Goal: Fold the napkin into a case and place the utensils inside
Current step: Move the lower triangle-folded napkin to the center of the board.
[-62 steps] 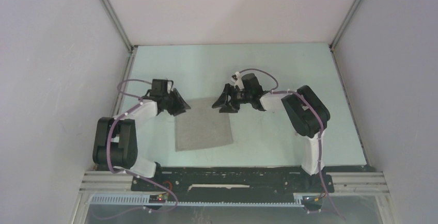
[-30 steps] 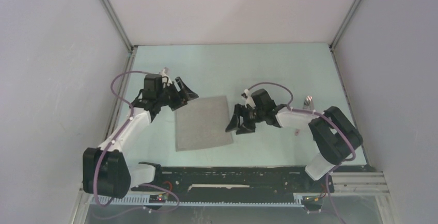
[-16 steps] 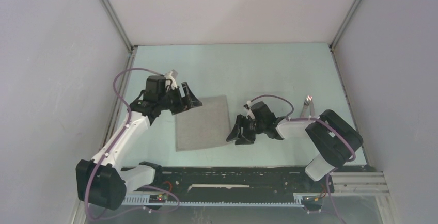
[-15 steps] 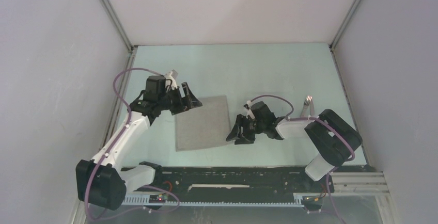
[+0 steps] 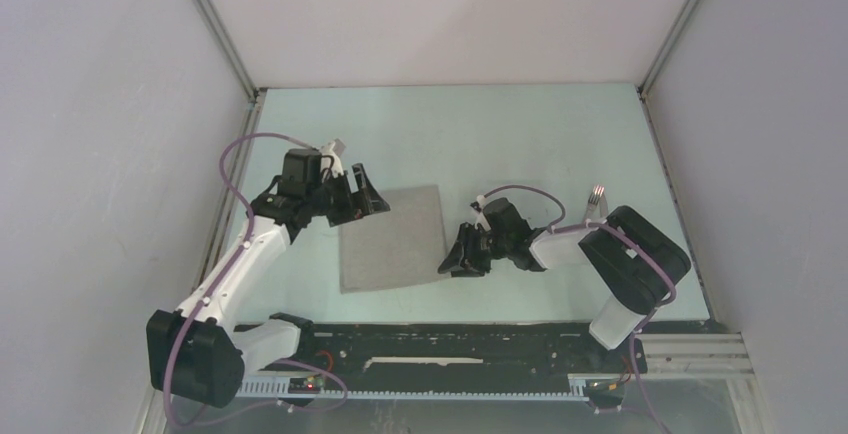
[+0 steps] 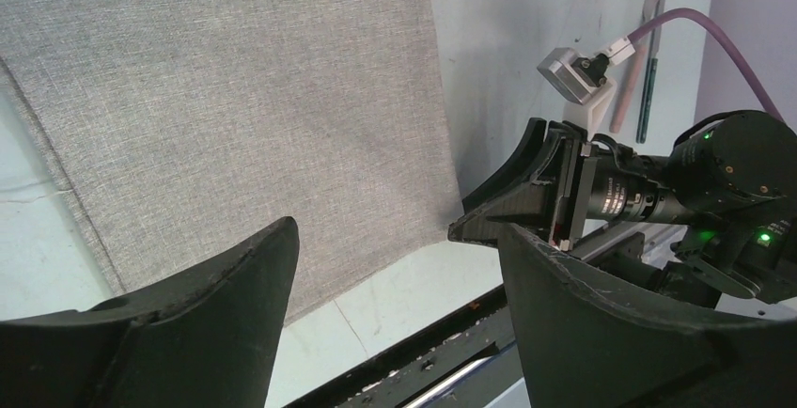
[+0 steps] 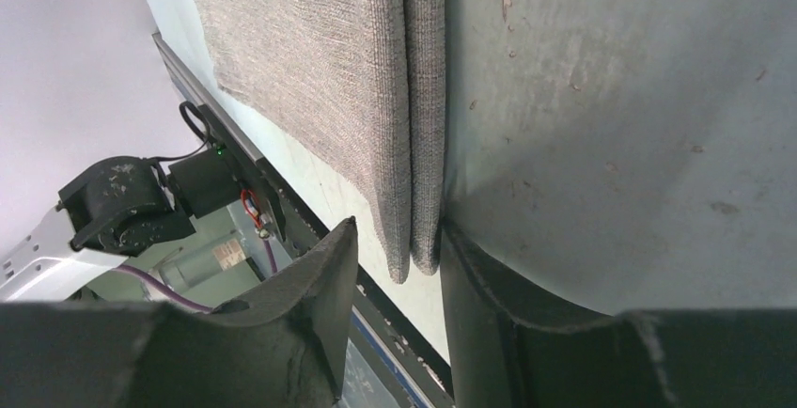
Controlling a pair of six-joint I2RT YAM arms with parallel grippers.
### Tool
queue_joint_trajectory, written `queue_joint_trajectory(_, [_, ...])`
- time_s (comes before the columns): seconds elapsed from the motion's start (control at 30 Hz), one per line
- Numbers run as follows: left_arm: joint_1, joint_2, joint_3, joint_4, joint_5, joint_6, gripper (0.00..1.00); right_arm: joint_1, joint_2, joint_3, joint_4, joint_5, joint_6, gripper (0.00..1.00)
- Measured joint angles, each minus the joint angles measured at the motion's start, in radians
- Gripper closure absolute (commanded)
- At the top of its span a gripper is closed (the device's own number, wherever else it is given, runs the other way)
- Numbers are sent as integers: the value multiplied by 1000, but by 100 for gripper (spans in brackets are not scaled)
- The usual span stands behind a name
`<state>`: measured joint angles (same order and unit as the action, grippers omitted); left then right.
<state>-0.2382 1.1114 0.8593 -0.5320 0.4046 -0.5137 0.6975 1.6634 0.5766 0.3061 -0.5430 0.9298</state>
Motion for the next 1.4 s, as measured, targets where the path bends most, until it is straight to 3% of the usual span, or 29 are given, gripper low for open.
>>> queue_joint_trajectory(1.03, [0,-2,0,-19,-33,18,14,2,14,-2,5,2,-19,88])
queue_joint_trajectory(1.4, [0,-2,0,-28,-34,18,14,-64,14,-2,-44,-52,-97,94])
